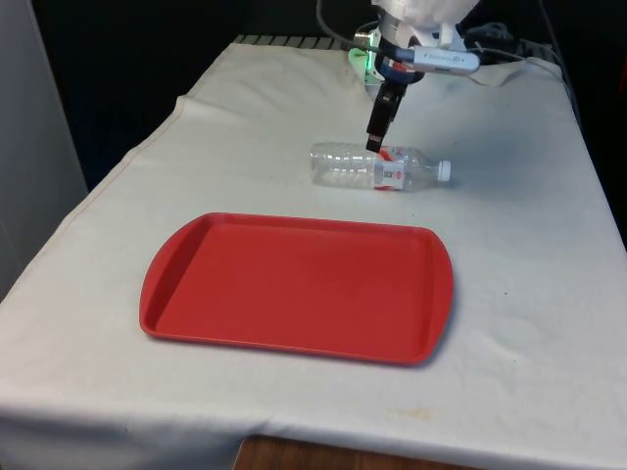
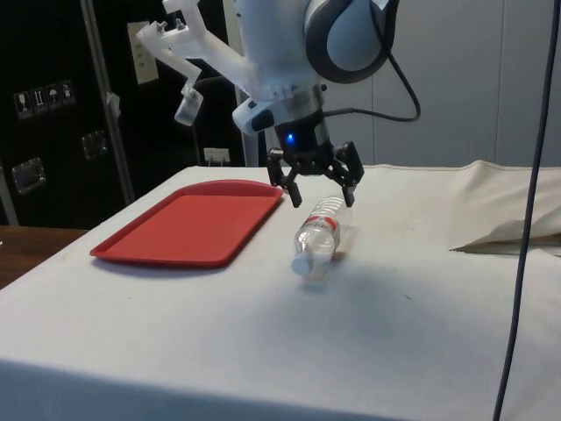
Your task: Place the bottle upright on the tray.
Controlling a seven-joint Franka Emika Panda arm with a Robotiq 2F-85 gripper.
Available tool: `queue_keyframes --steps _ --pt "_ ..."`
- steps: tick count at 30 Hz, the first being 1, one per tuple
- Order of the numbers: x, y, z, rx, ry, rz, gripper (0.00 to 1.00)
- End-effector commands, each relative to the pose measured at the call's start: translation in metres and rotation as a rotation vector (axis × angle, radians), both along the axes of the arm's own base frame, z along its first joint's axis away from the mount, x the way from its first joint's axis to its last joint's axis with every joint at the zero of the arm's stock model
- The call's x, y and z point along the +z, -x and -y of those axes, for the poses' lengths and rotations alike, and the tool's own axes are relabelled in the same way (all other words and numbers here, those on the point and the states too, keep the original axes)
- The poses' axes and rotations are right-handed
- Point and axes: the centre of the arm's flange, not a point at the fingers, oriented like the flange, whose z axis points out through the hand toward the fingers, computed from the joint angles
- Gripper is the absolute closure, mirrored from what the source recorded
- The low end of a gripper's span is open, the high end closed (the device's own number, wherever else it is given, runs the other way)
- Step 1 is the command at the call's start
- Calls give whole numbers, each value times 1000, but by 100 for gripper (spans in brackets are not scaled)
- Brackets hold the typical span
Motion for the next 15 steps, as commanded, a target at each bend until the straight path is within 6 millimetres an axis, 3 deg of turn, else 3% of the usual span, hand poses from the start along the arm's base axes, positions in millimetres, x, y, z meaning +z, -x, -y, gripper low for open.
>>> queue_keyframes --steps 1,15 --pt "0 -1 -1 7 21 -3 0" --pt "0 -1 -8 48 52 -31 0"
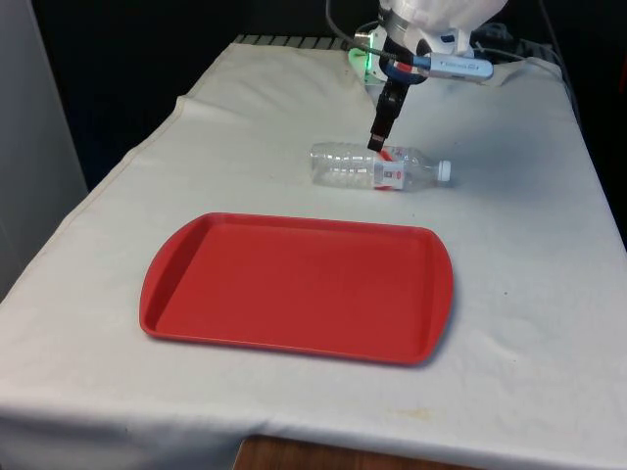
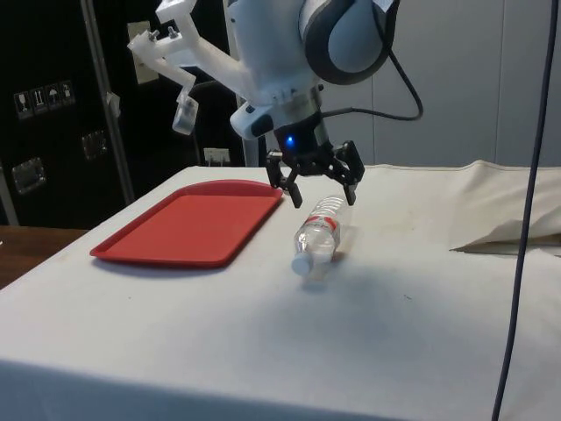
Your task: Place the bottle upright on the tray.
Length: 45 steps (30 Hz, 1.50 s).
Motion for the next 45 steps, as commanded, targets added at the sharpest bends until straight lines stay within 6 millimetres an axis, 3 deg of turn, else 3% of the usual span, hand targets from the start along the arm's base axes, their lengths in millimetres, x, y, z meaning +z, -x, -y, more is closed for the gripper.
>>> queue_keyframes --steps 1,12,45 --pt "0 0 0 4 5 1 0" --pt "2 -1 -7 1 17 28 0" --pt "-2 6 -52 -12 160 141 0"
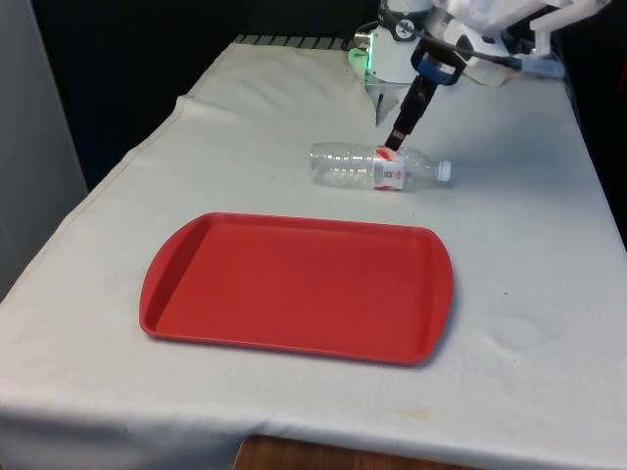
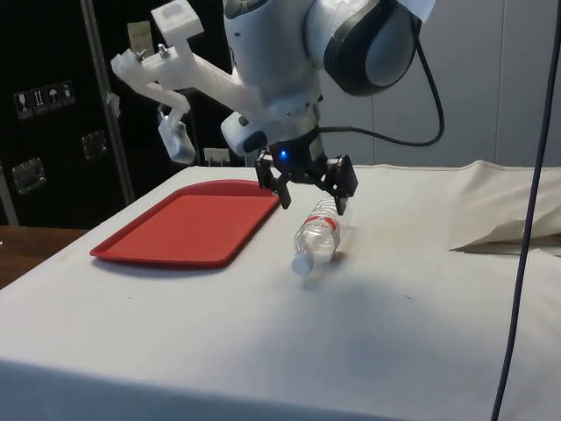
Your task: Place the bottle upright on the tray.
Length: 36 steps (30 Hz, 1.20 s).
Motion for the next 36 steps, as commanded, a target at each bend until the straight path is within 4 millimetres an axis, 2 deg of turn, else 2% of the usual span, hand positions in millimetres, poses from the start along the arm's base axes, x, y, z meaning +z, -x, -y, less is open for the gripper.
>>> queue_keyframes --steps 1,16,23,36 --pt "1 -1 -3 1 20 10 0" --pt "-18 -1 -12 -8 54 18 0" --pt "-36 -4 -21 -7 80 34 0" --pt "-42 -1 -25 54 111 23 0"
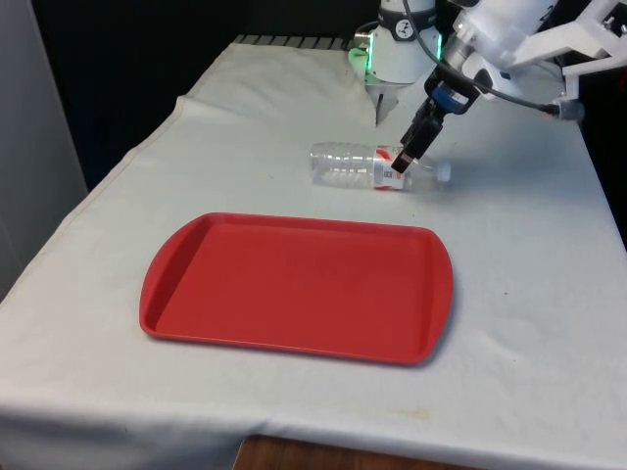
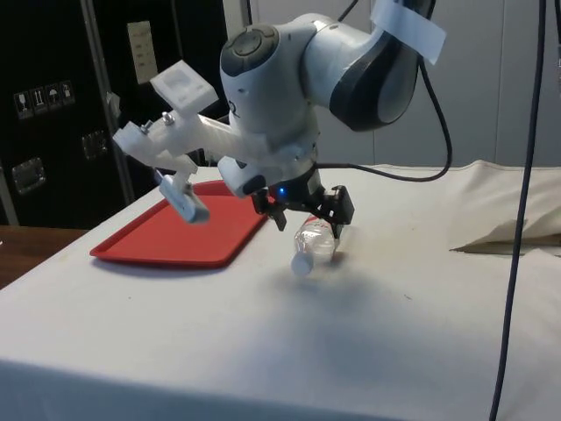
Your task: Place the bottle upright on the tray.
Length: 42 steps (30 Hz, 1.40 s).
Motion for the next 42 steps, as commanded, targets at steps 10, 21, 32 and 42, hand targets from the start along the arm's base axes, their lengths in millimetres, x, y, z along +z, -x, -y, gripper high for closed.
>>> queue_keyframes --steps 10,21,32,42 --pt "-4 2 -5 46 27 -8 0" --pt "-5 4 -4 43 25 -17 0" --pt "-19 8 3 43 38 -30 0" --pt "-24 7 14 44 54 -43 0"
